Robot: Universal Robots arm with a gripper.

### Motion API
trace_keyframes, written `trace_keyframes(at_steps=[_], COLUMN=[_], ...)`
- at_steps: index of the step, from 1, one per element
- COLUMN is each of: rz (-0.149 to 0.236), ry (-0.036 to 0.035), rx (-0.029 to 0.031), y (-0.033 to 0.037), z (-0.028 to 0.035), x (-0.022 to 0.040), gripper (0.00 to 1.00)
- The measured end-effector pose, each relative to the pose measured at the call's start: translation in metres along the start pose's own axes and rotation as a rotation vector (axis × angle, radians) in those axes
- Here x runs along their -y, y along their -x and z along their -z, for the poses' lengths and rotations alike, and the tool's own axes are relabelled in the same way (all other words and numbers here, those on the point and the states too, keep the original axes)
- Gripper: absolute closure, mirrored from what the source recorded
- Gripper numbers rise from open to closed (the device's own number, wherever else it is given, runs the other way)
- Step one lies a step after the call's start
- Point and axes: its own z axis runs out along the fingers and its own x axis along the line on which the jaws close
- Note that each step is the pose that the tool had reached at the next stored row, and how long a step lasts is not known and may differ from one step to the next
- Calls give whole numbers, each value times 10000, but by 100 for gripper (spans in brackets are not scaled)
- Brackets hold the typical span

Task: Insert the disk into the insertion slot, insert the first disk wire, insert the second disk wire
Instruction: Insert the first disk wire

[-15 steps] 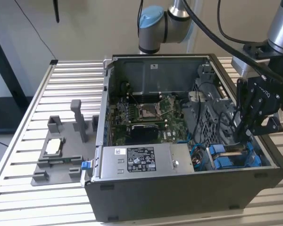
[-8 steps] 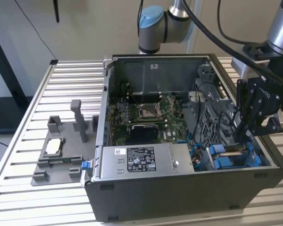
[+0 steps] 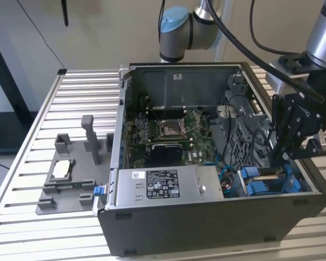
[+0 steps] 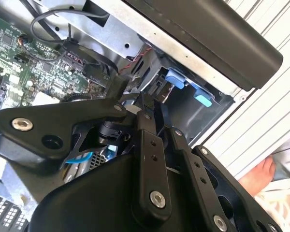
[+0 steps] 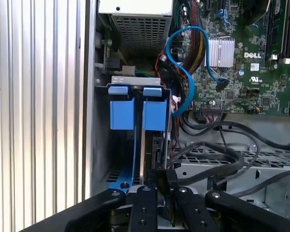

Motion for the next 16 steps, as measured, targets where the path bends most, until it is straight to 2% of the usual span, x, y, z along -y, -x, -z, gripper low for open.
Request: trace_keyframes(at_steps=[16], rz=[-7], ry=[-87], rx=[-2], y=[-4], z=[-79], x=[25], gripper=[81])
